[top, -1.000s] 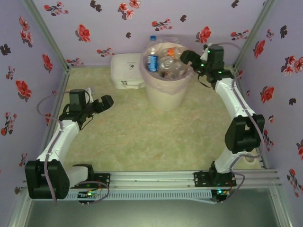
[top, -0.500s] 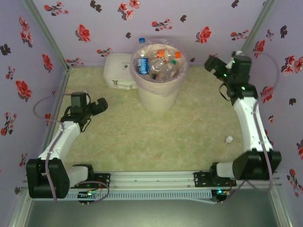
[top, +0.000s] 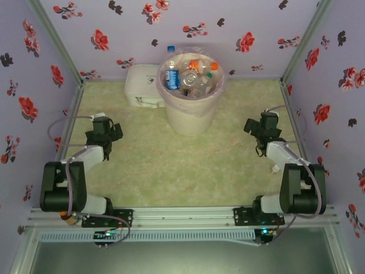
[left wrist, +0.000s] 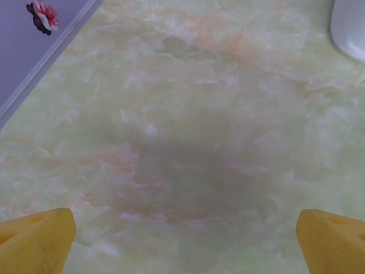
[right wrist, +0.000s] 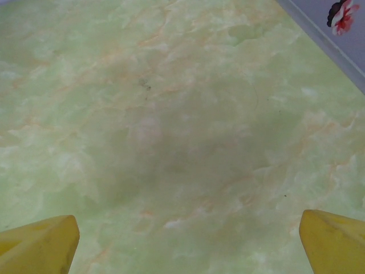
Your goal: Put the plastic bottles in the bin
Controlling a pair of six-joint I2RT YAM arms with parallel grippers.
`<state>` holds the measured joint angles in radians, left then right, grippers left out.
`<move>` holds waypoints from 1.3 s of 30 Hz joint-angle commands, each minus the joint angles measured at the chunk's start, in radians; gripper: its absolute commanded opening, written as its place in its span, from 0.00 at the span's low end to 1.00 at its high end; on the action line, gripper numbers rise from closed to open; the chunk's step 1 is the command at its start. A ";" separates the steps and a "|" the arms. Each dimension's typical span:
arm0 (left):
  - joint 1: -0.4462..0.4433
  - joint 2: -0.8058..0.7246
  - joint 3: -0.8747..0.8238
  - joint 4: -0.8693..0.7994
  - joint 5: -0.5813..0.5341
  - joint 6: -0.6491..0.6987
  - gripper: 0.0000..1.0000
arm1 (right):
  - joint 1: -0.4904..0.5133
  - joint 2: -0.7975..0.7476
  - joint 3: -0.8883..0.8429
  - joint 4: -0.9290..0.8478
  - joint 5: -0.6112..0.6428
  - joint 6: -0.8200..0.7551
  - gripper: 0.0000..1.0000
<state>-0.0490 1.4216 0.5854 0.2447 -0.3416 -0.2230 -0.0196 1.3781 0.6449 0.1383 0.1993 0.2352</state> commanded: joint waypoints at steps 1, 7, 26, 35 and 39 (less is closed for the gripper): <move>0.007 0.020 -0.038 0.221 -0.050 0.078 1.00 | 0.004 0.038 -0.040 0.288 0.070 -0.069 0.99; 0.008 0.087 -0.075 0.412 -0.022 0.150 1.00 | 0.013 0.088 -0.062 0.331 0.036 -0.101 0.99; 0.012 0.131 -0.207 0.690 0.038 0.171 1.00 | 0.059 0.184 -0.276 0.788 0.120 -0.130 0.99; 0.012 0.130 -0.207 0.689 0.038 0.171 1.00 | 0.060 0.180 -0.272 0.777 0.119 -0.128 0.99; 0.012 0.129 -0.208 0.689 0.038 0.172 1.00 | 0.060 0.182 -0.273 0.777 0.120 -0.128 0.99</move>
<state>-0.0456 1.5463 0.3752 0.8913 -0.3099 -0.0677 0.0357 1.5642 0.3626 0.8722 0.2893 0.1120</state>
